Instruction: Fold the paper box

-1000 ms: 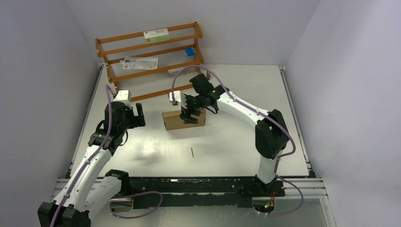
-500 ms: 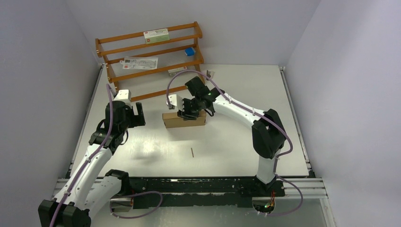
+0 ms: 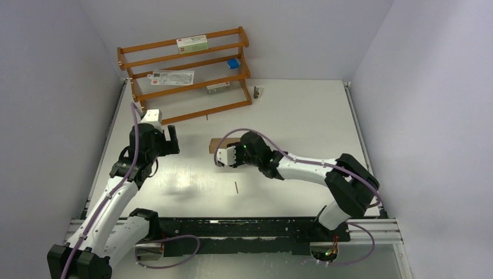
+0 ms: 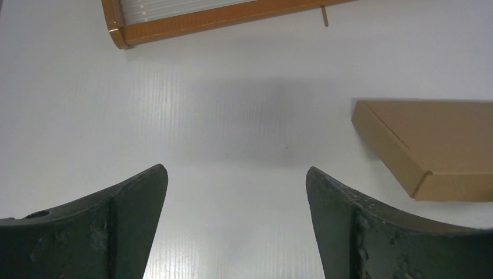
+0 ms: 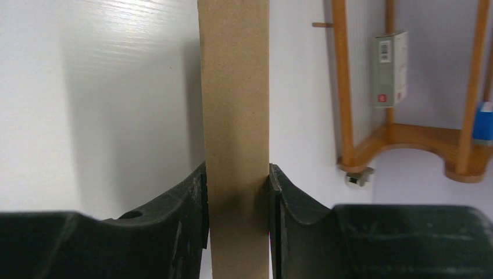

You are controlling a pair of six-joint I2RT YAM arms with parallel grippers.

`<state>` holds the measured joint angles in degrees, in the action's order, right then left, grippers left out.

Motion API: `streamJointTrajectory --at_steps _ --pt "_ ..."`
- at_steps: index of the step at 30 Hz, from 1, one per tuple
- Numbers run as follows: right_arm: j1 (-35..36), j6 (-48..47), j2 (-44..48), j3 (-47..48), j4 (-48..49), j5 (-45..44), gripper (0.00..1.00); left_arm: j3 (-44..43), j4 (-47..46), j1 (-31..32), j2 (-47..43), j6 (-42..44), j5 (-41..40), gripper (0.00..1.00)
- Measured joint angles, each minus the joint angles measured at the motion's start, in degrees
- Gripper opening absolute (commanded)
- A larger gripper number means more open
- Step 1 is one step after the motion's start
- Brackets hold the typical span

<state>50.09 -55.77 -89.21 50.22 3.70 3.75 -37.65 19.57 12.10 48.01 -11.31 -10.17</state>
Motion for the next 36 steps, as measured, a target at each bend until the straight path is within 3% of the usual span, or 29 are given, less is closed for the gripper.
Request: streamJointTrajectory --at_steps 4,8,9,11,20,21,22,29,36 --pt "2.7 -4.1 -1.7 -7.3 14.6 -5.9 0.29 0.0 -0.1 0.0 0.8 0.1 0.7 0.92" --pt "5.2 -4.7 -1.9 -10.7 20.3 -8.7 0.41 0.0 -0.1 0.0 1.6 0.3 1.4 0.92" --pt "5.6 -4.4 -1.9 -11.0 20.8 -9.0 0.49 0.0 -0.2 0.0 1.6 0.3 1.4 0.92" --pt "6.3 -3.3 -1.9 -11.0 21.0 -9.4 0.57 0.0 -0.3 0.0 1.6 0.4 1.5 0.92" --pt "8.5 6.3 1.0 -11.2 13.9 -9.3 0.78 0.3 -1.6 0.5 -0.4 0.6 3.6 0.93" --pt "8.5 7.8 1.9 -10.8 12.7 -9.3 0.85 0.3 -1.7 0.8 -0.5 0.6 3.5 0.94" --pt "8.5 9.5 2.7 -10.3 11.4 -9.4 0.98 0.3 -1.8 1.5 -0.5 0.6 3.4 0.94" --pt "8.5 23.5 4.4 -1.7 4.6 -11.4 1.0 0.6 -1.7 9.3 -4.0 0.3 1.8 0.97" --pt "7.1 44.7 4.6 2.5 0.7 -26.4 1.0 0.4 -0.8 14.0 -9.0 -1.1 -1.0 0.97"
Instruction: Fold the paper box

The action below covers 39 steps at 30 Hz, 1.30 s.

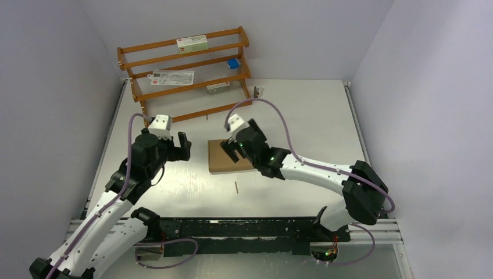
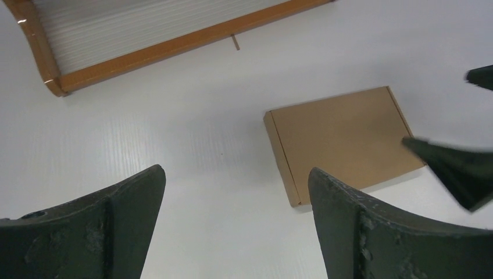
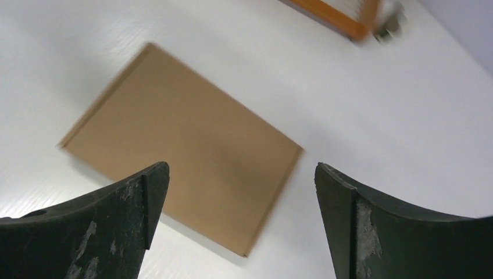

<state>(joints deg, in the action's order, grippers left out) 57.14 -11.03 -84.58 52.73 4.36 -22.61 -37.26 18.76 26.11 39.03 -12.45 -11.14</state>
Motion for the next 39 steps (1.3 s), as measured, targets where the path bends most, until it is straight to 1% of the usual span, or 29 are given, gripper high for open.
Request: streamJointTrajectory --at_steps 3,6,13,17,20,24,27,31,39 --pt "-3.6 11.1 1.3 1.9 -6.7 -6.1 1.0 -1.2 2.2 0.1 -0.7 -1.0 -1.3 0.97" --pt "-6.5 18.6 6.1 0.4 -11.0 -11.0 1.0 -1.7 4.2 0.1 -3.8 -2.2 -2.9 0.97" --pt "-10.1 30.0 26.1 -5.1 -22.1 -21.2 1.0 -2.0 8.8 0.1 -18.4 -4.2 -8.8 0.97" --pt "-10.4 33.7 36.8 -5.9 -28.4 -26.1 1.0 -2.4 11.7 0.2 -23.3 -4.3 -12.5 0.97" --pt "-10.4 35.3 43.3 -6.1 -32.0 -29.0 1.0 -2.4 13.3 0.2 -25.6 -4.4 -14.5 0.97" --pt "-10.4 35.8 50.0 -7.7 -34.2 -31.3 1.0 -2.3 14.2 0.2 -28.1 -4.5 -15.7 0.97" --pt "-10.4 35.1 52.6 -9.2 -34.3 -31.5 1.0 -1.9 14.1 0.2 -28.9 -4.5 -16.6 0.97" --pt "-10.5 33.4 54.2 -11.3 -34.0 -32.0 1.0 -0.7 14.2 0.2 -28.4 -5.2 -17.9 0.97" --pt "-10.5 31.4 52.7 -11.5 -33.6 -32.1 1.0 0.2 14.1 0.2 -25.1 -5.8 -18.1 0.97"
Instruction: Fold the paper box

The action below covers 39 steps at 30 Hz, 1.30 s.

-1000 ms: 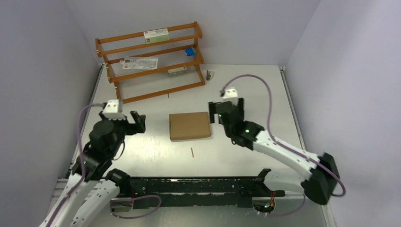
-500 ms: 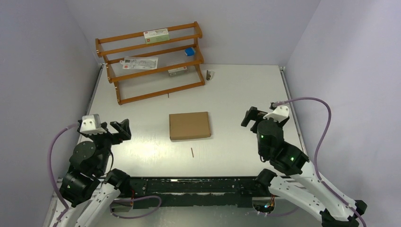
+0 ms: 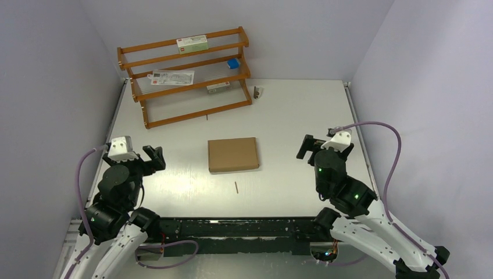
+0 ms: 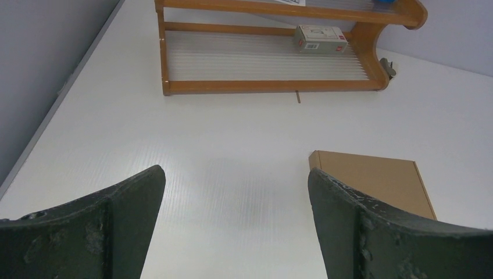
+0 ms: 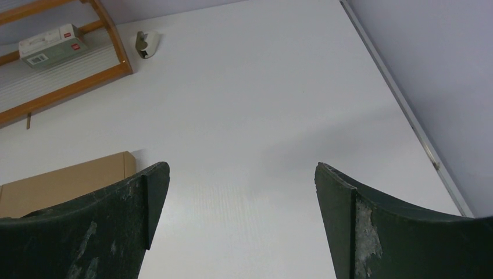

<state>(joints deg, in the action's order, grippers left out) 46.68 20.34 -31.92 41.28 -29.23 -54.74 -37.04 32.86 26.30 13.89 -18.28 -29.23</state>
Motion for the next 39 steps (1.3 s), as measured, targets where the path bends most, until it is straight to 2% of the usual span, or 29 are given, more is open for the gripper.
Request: streamJointTrajectory --at_steps 16,39 --pt "0.0 -2.3 -3.7 0.0 4.9 2.1 1.0 0.7 -0.1 0.0 -1.0 -0.2 0.1 0.97" --pt "0.0 -2.2 -5.4 0.0 5.8 2.4 1.0 0.8 -0.2 0.0 -1.0 -0.2 0.9 0.97"
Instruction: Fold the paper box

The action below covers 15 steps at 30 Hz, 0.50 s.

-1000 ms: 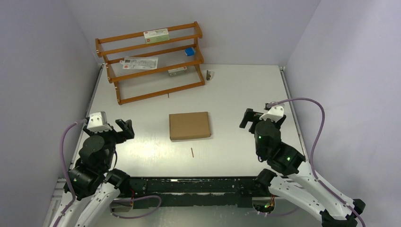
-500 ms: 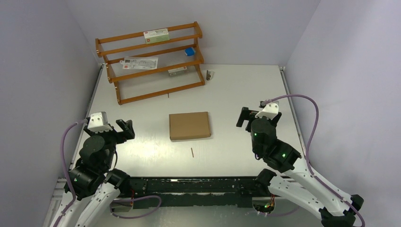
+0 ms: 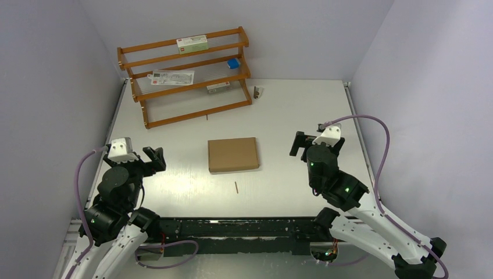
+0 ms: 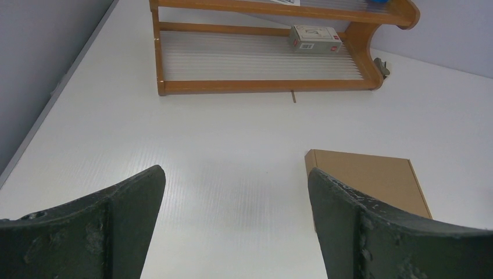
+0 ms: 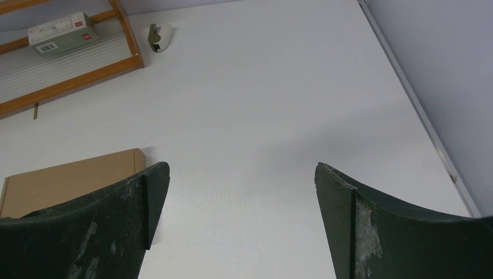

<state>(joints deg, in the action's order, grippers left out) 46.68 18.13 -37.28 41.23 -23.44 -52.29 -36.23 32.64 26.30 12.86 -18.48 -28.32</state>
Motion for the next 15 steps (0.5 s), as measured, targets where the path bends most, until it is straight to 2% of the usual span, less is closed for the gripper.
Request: streamJointTrajectory --at_steps 15 --pt "0.0 0.7 -0.5 0.0 0.0 0.3 1.0 0.1 0.0 0.0 0.0 0.0 0.1 0.97"
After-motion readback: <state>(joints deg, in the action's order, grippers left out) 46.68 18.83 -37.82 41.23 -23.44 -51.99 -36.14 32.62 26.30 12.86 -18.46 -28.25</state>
